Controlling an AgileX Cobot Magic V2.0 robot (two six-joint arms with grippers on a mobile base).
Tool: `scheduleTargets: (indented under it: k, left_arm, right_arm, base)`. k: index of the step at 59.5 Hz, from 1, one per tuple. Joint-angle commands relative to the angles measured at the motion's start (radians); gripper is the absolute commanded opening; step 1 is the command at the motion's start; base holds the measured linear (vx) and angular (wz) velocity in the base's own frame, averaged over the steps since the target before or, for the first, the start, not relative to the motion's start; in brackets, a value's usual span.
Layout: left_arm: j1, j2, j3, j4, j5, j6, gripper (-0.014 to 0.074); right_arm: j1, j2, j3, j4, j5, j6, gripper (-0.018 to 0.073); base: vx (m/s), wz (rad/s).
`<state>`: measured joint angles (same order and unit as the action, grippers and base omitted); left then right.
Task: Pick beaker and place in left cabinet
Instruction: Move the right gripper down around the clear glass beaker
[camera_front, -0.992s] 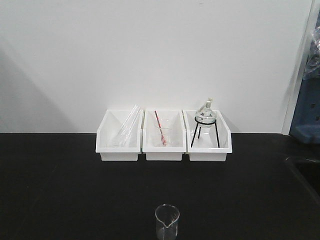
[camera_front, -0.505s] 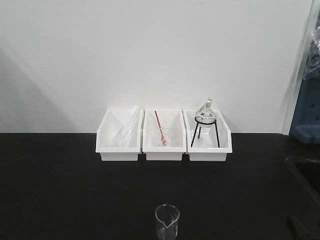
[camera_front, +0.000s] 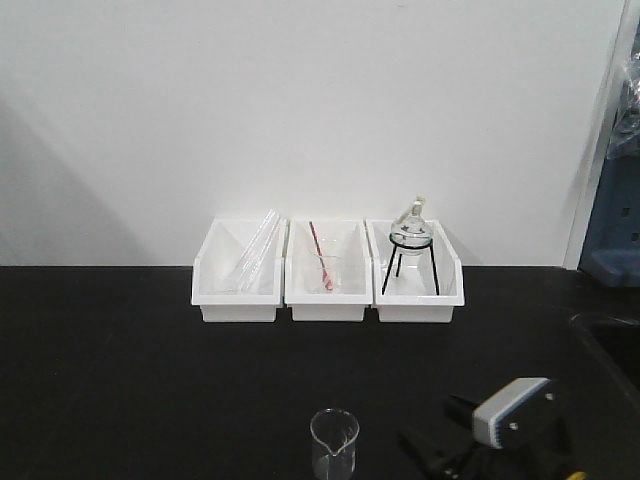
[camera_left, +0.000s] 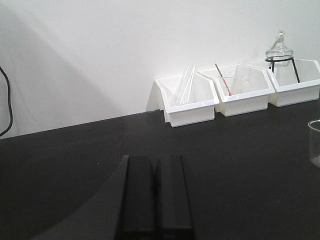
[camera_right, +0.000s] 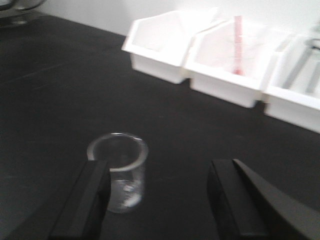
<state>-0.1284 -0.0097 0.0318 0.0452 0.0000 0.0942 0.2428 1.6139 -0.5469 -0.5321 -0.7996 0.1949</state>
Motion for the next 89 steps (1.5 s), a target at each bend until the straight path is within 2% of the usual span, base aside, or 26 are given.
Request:
scheduleTargets:
  k: [1, 6, 12, 21, 57, 69, 79, 89]
  left_arm:
    - [-0.001, -0.019, 0.016, -0.003, -0.075, -0.003, 0.0001]
    - [-0.001, -0.019, 0.016, -0.003, -0.075, -0.003, 0.0001]
    - [-0.001, -0.019, 0.016, -0.003, -0.075, -0.003, 0.0001]
    - [-0.001, -0.019, 0.016, -0.003, -0.075, -0.003, 0.0001]
    - [-0.001, -0.019, 0.016, -0.003, -0.075, -0.003, 0.0001]
    - [-0.001, -0.019, 0.016, -0.003, -0.075, -0.003, 0.0001]
    - [-0.001, -0.019, 0.016, -0.003, -0.075, -0.003, 0.0001]
    - [-0.001, -0.019, 0.016, -0.003, -0.075, -0.003, 0.0001]
  right_arm:
    - [0.057, 0.047, -0.073, 0.071, -0.042, 0.002, 0.0489]
    - [0.102, 0.118, -0.103, 0.131, -0.042, 0.002, 0.0489]
    - [0.145, 0.188, -0.13, 0.132, -0.046, -0.005, 0.0489]
    - [0.18, 0.276, -0.183, 0.136, -0.045, -0.068, 0.0489]
    - [0.182, 0.48, -0.46, 0.137, -0.024, -0.069, 0.0489]
    - [0.182, 0.522, -0.528, 0.137, -0.003, -0.025, 0.0489]
    - [0.189, 0.548, -0.574, 0.137, 0.032, -0.01, 0.052]
    - [0.209, 0.554, -0.612, 0.137, 0.052, -0.011, 0.0598]
  base:
    - [0.0, 0.0]
    - [0.0, 0.0]
    - [0.0, 0.0]
    - [0.0, 0.0]
    - [0.0, 0.0]
    - [0.0, 0.0]
    - [0.0, 0.0]
    - [0.0, 0.0]
